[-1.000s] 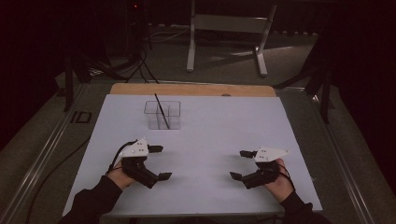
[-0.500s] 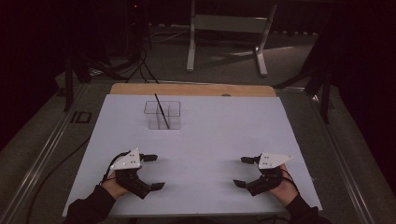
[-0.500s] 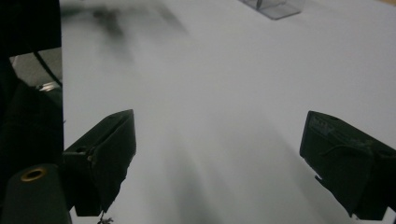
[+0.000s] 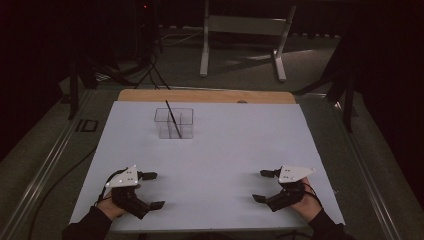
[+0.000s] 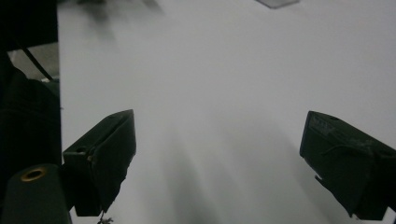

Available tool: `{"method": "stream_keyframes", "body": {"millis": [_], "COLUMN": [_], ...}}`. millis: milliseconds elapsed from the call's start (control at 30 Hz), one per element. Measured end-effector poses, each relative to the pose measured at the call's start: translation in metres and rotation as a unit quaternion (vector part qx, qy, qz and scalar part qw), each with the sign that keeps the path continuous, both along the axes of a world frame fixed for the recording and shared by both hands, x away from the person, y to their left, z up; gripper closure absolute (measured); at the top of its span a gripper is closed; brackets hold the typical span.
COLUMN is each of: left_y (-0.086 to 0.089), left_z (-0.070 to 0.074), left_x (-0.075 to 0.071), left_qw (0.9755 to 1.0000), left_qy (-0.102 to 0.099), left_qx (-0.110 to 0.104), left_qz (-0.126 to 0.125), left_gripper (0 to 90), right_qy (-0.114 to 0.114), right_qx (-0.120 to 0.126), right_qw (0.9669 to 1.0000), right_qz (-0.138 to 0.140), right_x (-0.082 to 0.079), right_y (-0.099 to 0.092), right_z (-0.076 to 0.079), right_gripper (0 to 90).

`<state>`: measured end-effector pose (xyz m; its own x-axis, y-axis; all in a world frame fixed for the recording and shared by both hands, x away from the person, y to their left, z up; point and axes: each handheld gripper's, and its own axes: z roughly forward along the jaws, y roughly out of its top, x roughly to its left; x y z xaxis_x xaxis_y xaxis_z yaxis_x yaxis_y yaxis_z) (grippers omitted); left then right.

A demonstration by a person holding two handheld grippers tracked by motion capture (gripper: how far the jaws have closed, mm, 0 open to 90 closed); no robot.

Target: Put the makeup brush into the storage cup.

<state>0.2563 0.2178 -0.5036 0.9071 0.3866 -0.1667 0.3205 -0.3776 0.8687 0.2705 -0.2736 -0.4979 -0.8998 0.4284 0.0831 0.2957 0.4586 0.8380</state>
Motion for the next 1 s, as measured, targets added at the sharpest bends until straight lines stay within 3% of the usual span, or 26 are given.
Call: {"method": "stream_keyframes", "body": {"millis": [100,400,700,733,1000], "left_y": [0.008,0.019,0.019,0.019,0.016], "left_z": [-0.003,-0.009,-0.01,-0.009,-0.008], "left_x": [0.001,-0.002,-0.001,-0.001,-0.002], "left_qw": [0.9997,0.9993,0.9994,0.9994,0.9995], "left_qy": [0.004,0.015,0.022,0.022,0.022], "left_qx": [0.018,0.028,0.019,0.011,0.013], "left_qz": [0.016,0.021,0.02,0.023,0.02], "left_gripper": [0.6,0.6,0.6,0.7,0.7], "right_qy": [0.005,0.007,0.011,0.01,0.007], "right_qx": [-0.007,-0.01,-0.01,-0.01,-0.011], "right_qw": [1.0,0.9999,0.9999,0.9999,0.9999], "right_qz": [0.0,0.003,0.004,0.003,-0.004], "right_x": [0.001,0.002,0.003,0.003,0.002], "right_y": [0.0,0.001,0.002,0.002,-0.001], "right_z": [-0.002,-0.003,-0.005,-0.005,-0.003], "right_gripper": [11.0,11.0,11.0,11.0,11.0]}}
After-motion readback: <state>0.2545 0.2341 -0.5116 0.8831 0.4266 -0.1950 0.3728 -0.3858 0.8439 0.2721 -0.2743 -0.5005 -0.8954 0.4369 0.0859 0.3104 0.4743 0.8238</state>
